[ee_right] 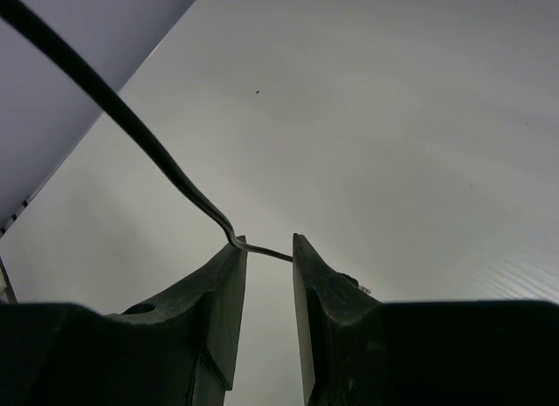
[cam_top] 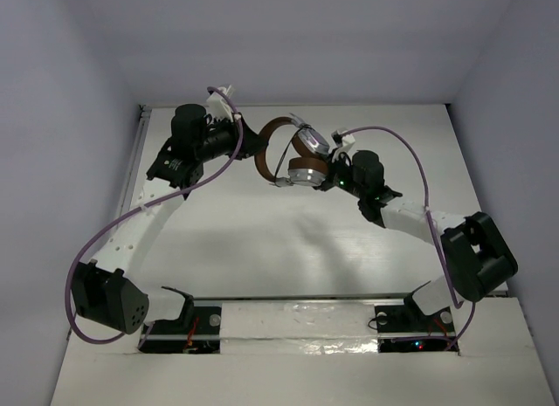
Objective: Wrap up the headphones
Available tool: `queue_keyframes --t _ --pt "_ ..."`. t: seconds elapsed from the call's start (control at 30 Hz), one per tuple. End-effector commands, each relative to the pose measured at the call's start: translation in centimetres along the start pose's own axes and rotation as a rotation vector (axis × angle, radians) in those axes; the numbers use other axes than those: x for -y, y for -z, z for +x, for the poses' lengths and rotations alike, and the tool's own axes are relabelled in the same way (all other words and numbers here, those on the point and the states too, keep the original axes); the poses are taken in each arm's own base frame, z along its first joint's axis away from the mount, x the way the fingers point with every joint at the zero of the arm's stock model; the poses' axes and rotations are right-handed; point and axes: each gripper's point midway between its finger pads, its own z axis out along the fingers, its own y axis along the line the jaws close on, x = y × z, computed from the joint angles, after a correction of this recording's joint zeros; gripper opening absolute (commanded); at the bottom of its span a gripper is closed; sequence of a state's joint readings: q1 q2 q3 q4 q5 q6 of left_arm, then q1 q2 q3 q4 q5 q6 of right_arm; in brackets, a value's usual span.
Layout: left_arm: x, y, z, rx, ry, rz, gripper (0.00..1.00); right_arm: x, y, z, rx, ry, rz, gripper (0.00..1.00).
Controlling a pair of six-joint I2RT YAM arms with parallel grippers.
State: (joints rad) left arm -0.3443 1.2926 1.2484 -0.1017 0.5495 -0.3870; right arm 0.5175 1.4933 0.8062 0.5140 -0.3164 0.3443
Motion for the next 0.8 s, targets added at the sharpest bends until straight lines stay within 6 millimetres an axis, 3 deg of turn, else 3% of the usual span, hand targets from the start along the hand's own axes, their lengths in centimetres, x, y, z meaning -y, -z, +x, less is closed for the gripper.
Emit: queue_keyframes --t 0.0,0.37,0.6,0.77 --pt "4.5 2.4 -5.1 0.149 -0.061 0.108 0.0 -1.0 -0.4 -2.8 0.102 0.02 -0.05 0.34" --pt "4.7 2.4 -5.5 0.157 -0.041 0.114 0.0 -0.4 -0.8 -0.7 0.058 -0.001 -0.053 0.22" --pt "4.7 2.6 -6.9 0.2 0.019 0.078 0.0 -0.3 -0.6 0.2 0.059 -0.027 -0.057 0.13" --pt "3.8 2.3 -8.6 0.275 0.079 0.019 0.0 -1.6 0.2 0.8 0.046 -0.069 -0.1 0.05"
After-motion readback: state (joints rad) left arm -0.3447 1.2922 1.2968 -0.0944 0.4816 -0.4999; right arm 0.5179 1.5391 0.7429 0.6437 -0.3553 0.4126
